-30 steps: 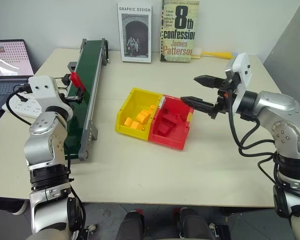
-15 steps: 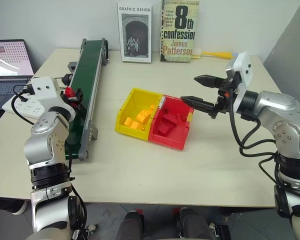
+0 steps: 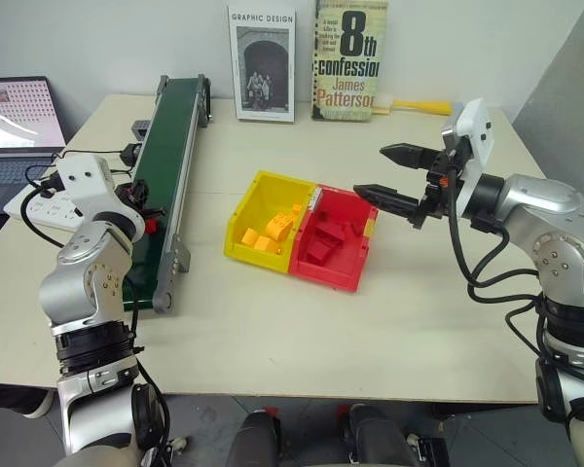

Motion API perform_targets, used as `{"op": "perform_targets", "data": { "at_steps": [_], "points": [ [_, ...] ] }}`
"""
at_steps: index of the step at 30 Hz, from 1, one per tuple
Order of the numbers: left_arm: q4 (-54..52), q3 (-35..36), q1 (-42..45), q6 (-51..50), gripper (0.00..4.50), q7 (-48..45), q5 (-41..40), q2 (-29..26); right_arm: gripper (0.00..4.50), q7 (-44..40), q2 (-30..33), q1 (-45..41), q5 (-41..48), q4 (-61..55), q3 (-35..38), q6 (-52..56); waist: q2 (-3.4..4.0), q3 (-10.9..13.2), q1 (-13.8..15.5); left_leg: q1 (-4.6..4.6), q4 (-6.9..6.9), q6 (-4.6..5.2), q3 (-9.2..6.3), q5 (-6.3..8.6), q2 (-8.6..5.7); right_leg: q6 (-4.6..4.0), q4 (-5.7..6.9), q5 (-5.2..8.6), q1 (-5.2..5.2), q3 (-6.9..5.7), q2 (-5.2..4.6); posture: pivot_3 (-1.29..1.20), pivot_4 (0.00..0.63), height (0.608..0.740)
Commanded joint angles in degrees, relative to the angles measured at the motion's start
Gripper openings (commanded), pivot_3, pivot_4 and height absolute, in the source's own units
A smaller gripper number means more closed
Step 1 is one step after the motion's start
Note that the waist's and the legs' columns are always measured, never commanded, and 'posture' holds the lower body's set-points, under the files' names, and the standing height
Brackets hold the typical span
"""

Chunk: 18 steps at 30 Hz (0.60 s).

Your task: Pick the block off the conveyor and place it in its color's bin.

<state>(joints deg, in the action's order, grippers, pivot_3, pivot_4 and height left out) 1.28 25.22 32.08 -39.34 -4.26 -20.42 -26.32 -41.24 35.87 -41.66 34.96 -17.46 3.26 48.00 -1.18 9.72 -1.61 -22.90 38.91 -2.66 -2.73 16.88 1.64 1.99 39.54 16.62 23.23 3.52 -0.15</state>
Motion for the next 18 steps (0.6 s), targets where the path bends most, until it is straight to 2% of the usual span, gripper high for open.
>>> {"op": "perform_targets", "data": {
  "at_steps": [1, 3, 6, 8, 12, 18],
  "points": [
    [-3.9, -3.6, 3.8, -2.6, 0.56, -4.6, -1.9, -2.5, 4.5, -0.3, 1.7, -1.0, 0.2, -1.1, 1.9, -0.8, 0.0, 0.0, 0.0, 0.0, 0.0, 0.0, -0.01, 0.0, -0.01, 0.0, 0.0, 0.0, 0.0, -0.01, 0.0, 0.0, 0.15, 0.74],
    [-4.6, -6.1, 5.4, -4.6, 0.56, -8.1, -3.2, -3.3, 4.5, -0.5, 2.6, -1.0, -0.1, -1.4, 1.8, -0.5, -0.01, 0.0, 0.3, -0.03, 0.0, 0.0, -0.03, 0.0, -0.02, 0.0, 0.01, 0.0, 0.0, -0.04, 0.01, 0.0, 0.15, 0.74],
    [-7.9, -13.4, 8.9, -9.3, 0.56, -18.2, -7.5, -4.9, 4.5, -2.7, 8.9, 0.4, -3.7, -2.7, -1.0, -0.6, 0.01, 0.0, 0.5, -0.05, 0.01, 0.0, -0.05, 0.0, -0.07, 0.0, -0.05, 0.0, -0.02, -0.09, -0.01, 0.0, 0.15, 0.74],
    [-8.9, -16.6, 11.0, -10.8, 0.56, -22.9, -9.5, -5.1, 4.5, -3.2, 10.9, 1.1, -3.3, -3.6, -0.9, 0.6, 0.0, 0.0, 0.6, -0.1, 0.0, -0.01, -0.04, -0.01, -0.09, 0.0, -0.19, 0.0, -0.03, -0.09, -0.02, 0.0, 0.15, 0.74],
    [-7.7, -23.4, 15.0, -10.7, 0.56, -30.9, -11.6, -2.4, 4.5, -3.7, 14.4, 2.9, -1.1, -7.9, 0.7, 4.0, 0.02, 0.0, 0.2, -0.08, -0.02, -0.01, 0.01, -0.01, -0.06, 0.0, -0.19, 0.0, -0.03, -0.03, 0.02, 0.0, 0.15, 0.74],
    [0.1, -32.7, 17.3, -3.5, 0.56, -38.7, -7.0, 2.1, 4.5, -2.0, 16.7, 6.8, 3.8, -15.7, 4.8, 10.1, 0.04, 0.0, -0.3, 0.01, -0.01, 0.0, 0.06, 0.0, -0.05, 0.0, -0.08, 0.0, -0.02, 0.07, 0.12, 0.0, 0.15, 0.74]
  ]
}}
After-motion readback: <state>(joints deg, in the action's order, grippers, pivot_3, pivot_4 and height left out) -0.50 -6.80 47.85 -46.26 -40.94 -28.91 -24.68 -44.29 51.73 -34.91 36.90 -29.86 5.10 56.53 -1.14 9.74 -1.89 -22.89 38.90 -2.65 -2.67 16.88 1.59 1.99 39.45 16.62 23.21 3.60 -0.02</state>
